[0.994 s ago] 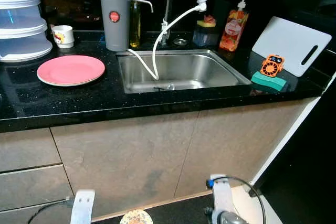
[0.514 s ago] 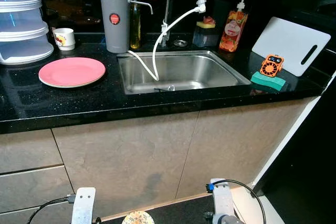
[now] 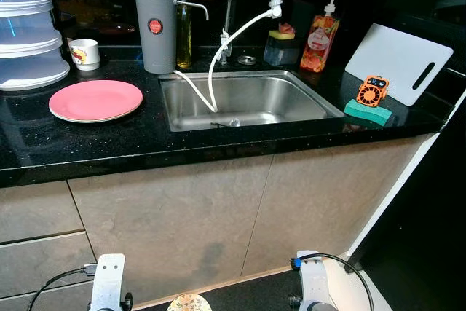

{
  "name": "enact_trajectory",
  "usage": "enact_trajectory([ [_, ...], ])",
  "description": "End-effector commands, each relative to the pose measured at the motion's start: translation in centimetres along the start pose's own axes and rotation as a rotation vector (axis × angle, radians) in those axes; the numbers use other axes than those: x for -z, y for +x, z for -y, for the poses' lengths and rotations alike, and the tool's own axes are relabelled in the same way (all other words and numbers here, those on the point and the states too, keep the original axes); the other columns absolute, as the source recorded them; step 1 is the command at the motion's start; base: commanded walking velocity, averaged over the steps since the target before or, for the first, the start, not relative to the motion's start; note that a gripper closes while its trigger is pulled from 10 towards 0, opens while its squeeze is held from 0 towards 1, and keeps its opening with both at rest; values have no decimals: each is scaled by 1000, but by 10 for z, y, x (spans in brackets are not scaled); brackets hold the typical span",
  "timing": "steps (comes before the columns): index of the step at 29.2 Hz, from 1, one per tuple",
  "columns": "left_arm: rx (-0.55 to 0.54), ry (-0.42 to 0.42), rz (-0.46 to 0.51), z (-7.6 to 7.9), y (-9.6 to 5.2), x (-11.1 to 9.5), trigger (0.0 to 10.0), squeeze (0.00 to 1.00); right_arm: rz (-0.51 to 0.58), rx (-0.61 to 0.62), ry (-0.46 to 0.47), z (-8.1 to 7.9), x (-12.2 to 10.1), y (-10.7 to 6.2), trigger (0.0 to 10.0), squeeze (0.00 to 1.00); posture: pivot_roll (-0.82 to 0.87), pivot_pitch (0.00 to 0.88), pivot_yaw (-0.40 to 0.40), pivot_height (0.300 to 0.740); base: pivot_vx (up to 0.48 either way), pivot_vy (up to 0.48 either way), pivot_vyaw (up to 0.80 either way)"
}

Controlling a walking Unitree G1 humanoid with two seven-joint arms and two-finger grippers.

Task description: Kitchen organization

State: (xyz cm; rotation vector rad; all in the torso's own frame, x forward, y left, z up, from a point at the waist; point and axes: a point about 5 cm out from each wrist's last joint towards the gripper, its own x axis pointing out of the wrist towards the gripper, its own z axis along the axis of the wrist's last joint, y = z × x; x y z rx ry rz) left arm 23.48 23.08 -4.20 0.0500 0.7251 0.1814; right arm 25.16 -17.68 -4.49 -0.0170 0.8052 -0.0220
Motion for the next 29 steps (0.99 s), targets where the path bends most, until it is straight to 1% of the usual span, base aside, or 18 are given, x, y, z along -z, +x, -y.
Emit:
enact_trajectory([
  [1,-10,-14,-3,-6,-1,2,10000,0,-25,13,0,3,9,-1,10000,0,21,0,-61,740,0,0,0],
  [4,14,23,0,-1,-1,4,10000,0,-27,21,-19,7,12,-2,10000,0,12,0,-64,740,0,0,0],
  [5,14,23,0,-1,-1,4,10000,0,-27,21,-19,7,12,-2,10000,0,12,0,-64,740,0,0,0],
  [6,22,47,-5,2,-1,5,10000,0,-28,30,-5,9,12,-2,10000,0,10,0,-65,740,0,0,0],
  [8,36,49,-10,11,-2,8,10000,0,-23,48,-1,16,11,-3,10000,0,1,9,-66,740,0,0,0],
  [9,36,49,-10,11,-2,8,10000,0,-23,48,-1,16,11,-3,10000,0,1,9,-66,740,0,0,0],
  [10,46,45,-15,18,-2,10,10000,0,-18,60,-5,23,9,-3,10000,0,-2,28,-76,740,0,0,0],
  [13,33,27,-25,21,-2,13,10000,0,-16,48,-57,25,7,-3,10000,0,-3,39,-74,740,0,0,0],
  [14,33,27,-25,21,-2,13,10000,0,-16,48,-57,25,7,-3,10000,0,-3,39,-74,740,0,0,0],
  [15,21,16,-17,18,-3,13,10000,0,3,27,-79,21,3,-2,10000,0,4,36,-68,740,0,0,0],
  [16,21,16,-17,18,-3,13,10000,0,3,27,-79,21,3,-2,10000,0,4,36,-68,740,0,0,0],
  [19,-1,13,-7,10,-3,11,10000,0,21,30,-70,15,-1,-1,10000,0,15,53,-55,740,0,0,0],
  [20,-4,13,-7,7,-3,11,10000,0,22,27,-70,13,-1,-1,10000,0,15,43,-58,740,0,0,0],
  [23,-6,18,-8,4,-3,11,10000,0,24,29,-61,12,-1,-1,10000,0,15,35,-68,740,0,0,0],
  [24,-17,14,-4,-1,-3,10,10000,0,23,24,-42,11,1,-1,10000,0,25,46,-72,740,0,0,0],
  [25,-17,14,-4,-1,-3,10,10000,0,23,24,-42,11,1,-1,10000,0,25,46,-72,740,0,0,0],
  [28,-39,13,1,-12,-2,6,10000,0,8,24,-34,9,5,-2,10000,0,28,65,-74,740,0,0,0],
  [29,-39,13,1,-12,-2,6,10000,0,8,24,-34,9,5,-2,10000,0,28,65,-74,740,0,0,0],
])
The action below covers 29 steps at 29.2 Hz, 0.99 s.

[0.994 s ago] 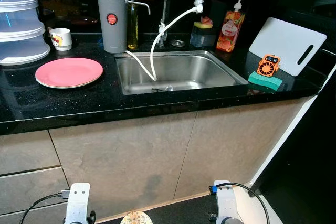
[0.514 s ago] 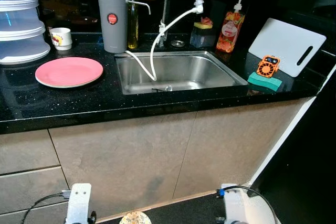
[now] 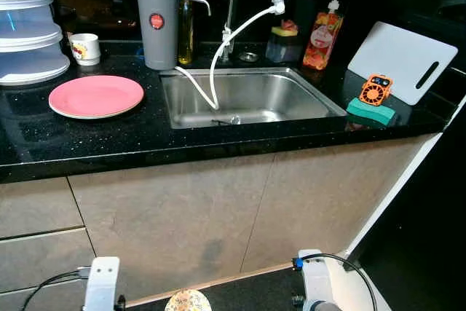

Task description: Kitchen organization

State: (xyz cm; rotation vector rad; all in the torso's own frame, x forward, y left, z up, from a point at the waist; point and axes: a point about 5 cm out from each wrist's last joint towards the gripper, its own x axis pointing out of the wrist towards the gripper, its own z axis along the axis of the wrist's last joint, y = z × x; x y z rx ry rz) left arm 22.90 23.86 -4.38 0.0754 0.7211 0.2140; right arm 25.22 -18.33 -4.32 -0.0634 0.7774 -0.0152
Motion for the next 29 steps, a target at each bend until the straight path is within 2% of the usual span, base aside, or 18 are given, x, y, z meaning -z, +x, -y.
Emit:
enact_trajectory([
  [1,-2,2,-2,-4,0,0,10000,0,-24,13,8,2,7,-1,10000,0,28,65,-74,740,0,0,0],
  [7,-18,24,0,-10,2,-7,10000,0,-33,-10,48,-9,6,0,10000,0,32,72,-64,740,0,0,0],
  [11,-10,17,-4,-5,1,-4,10000,0,-26,-5,27,-12,9,-1,10000,0,33,57,-51,740,0,0,0],
  [17,-1,-6,-2,-5,1,-3,10000,0,-29,6,49,-14,13,-2,10000,0,27,57,-23,740,0,0,0],
  [20,-12,-18,-9,-7,1,-2,10000,0,-34,8,65,-16,16,-2,10000,0,10,57,-44,740,0,0,0],
  [29,-43,-59,3,-8,1,-4,10000,0,-42,-5,25,-15,15,-2,10000,0,38,48,-56,740,0,0,0],
])
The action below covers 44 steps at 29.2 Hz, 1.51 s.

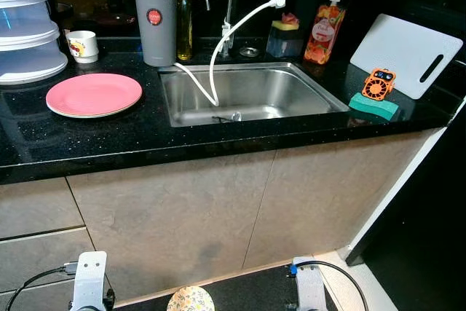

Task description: Kitchen organization

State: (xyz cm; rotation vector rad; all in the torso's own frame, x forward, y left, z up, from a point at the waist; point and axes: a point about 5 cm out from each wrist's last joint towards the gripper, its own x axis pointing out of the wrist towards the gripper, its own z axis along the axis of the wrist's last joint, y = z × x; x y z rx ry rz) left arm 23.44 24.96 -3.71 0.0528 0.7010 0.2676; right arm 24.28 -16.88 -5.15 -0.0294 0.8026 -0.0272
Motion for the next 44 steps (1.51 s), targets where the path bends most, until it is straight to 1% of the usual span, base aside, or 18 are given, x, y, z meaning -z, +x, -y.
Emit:
enact_trajectory([
  [1,-2,-18,-11,3,-1,5,10000,0,-16,-2,-10,0,3,0,10000,0,38,48,-56,740,0,0,0],
  [6,-1,-24,-8,3,-1,4,10000,0,-5,-5,-5,-2,-1,0,10000,0,38,46,-53,740,0,0,0],
  [9,4,-18,-8,3,-1,4,10000,0,6,4,16,-1,-2,1,10000,0,45,38,-26,740,0,0,0],
  [14,8,2,1,1,0,-1,10000,0,10,9,24,0,-4,1,10000,0,36,47,-38,740,0,0,0],
  [17,-1,-27,16,0,0,-2,10000,0,5,6,17,1,-2,0,10000,0,37,35,-56,740,0,0,0],
  [19,4,-47,30,1,0,-4,10000,0,7,2,6,2,-3,0,10000,0,41,42,-53,740,0,0,0],
  [22,15,-40,21,3,0,-1,10000,0,4,10,4,3,-3,1,10000,0,38,50,-51,740,0,0,0],
  [32,16,-49,22,3,-2,4,10000,0,4,8,6,2,0,0,10000,0,31,46,-39,740,0,0,0],
  [33,12,-54,43,2,-3,3,10000,0,21,-2,2,2,-2,0,10000,0,34,50,-40,740,0,0,0],
  [35,17,-30,82,3,-4,-1,10000,0,55,-12,-12,3,-9,0,10000,0,36,53,-41,740,0,0,0],
  [37,6,33,192,1,-7,-15,10000,0,180,-26,-38,4,-30,0,10000,0,38,62,-40,740,0,0,0],
  [38,3,32,282,0,-11,-29,10000,0,284,-30,-50,5,-48,-2,10000,0,37,65,-41,740,0,0,0],
  [39,12,35,388,1,-19,-48,10000,0,399,-39,-19,6,-67,-6,10000,0,36,66,-42,740,0,0,0],
  [40,19,35,455,1,-26,-60,10000,0,470,-43,5,7,-79,-10,10000,0,36,66,-42,740,0,0,0],
  [41,19,35,455,1,-26,-60,10000,0,470,-43,5,7,-79,-10,10000,0,36,66,-42,740,0,0,0],
  [42,25,35,492,2,-31,-67,10000,0,509,-47,22,8,-86,-12,10000,0,36,66,-42,740,0,0,0],
  [43,48,21,549,5,-39,-79,10000,0,556,-63,45,8,-95,-17,10000,0,41,76,-45,740,0,0,0],
  [44,66,-18,604,8,-49,-91,10000,0,619,-78,58,7,-107,-24,10000,0,35,78,-41,740,0,0,0],
])
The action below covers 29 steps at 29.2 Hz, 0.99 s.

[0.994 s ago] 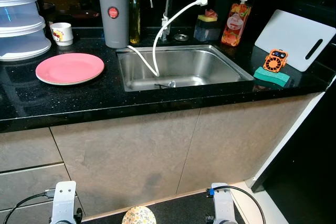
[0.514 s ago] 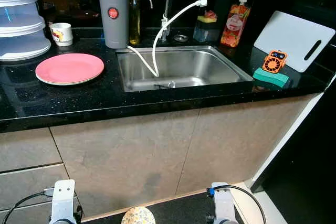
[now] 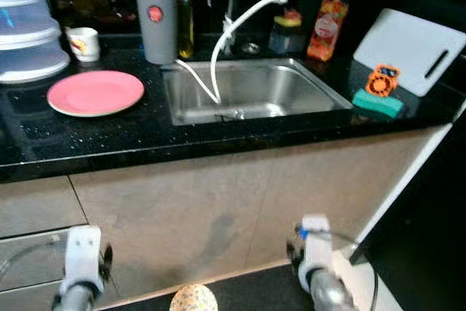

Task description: Kitchen organization

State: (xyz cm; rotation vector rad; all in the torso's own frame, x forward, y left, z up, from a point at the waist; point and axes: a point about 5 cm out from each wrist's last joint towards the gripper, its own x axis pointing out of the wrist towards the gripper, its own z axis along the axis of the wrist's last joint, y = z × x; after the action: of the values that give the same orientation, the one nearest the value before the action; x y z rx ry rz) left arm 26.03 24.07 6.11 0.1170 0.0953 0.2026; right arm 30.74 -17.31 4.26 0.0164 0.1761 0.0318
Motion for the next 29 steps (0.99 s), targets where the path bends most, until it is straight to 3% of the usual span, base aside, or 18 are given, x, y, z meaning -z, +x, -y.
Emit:
enact_trajectory([
  [1,29,-57,33,9,-5,-14,10000,0,39,-12,41,-1,-7,-4,10000,0,35,78,-41,740,0,0,0],
  [7,139,-49,264,23,-21,-77,10000,0,357,-70,104,-19,-81,-17,10000,0,32,82,-32,740,0,0,0],
  [8,166,-48,324,26,-27,-95,10000,0,443,-96,124,-23,-103,-22,10000,0,32,82,-32,740,0,0,0],
  [10,173,-52,345,27,-29,-102,10000,0,474,-104,136,-24,-111,-23,10000,0,32,82,-32,740,0,0,0],
  [13,153,-78,407,25,-24,-129,10000,0,586,-105,148,-25,-145,-25,10000,0,33,83,-25,740,0,0,0],
  [15,120,-113,430,22,-9,-151,10000,0,597,-114,153,-23,-168,-17,10000,0,36,79,-26,740,0,0,0],
  [17,115,-120,437,21,-7,-156,10000,0,590,-115,147,-23,-172,-16,10000,0,36,79,-26,740,0,0,0],
  [21,70,-32,436,13,12,-177,10000,0,592,-147,78,-26,-191,-5,10000,0,37,68,-18,740,0,0,0],
  [29,70,-11,459,8,14,-196,10000,0,586,-148,71,-26,-201,-2,10000,0,37,65,-5,740,0,0,0],
])
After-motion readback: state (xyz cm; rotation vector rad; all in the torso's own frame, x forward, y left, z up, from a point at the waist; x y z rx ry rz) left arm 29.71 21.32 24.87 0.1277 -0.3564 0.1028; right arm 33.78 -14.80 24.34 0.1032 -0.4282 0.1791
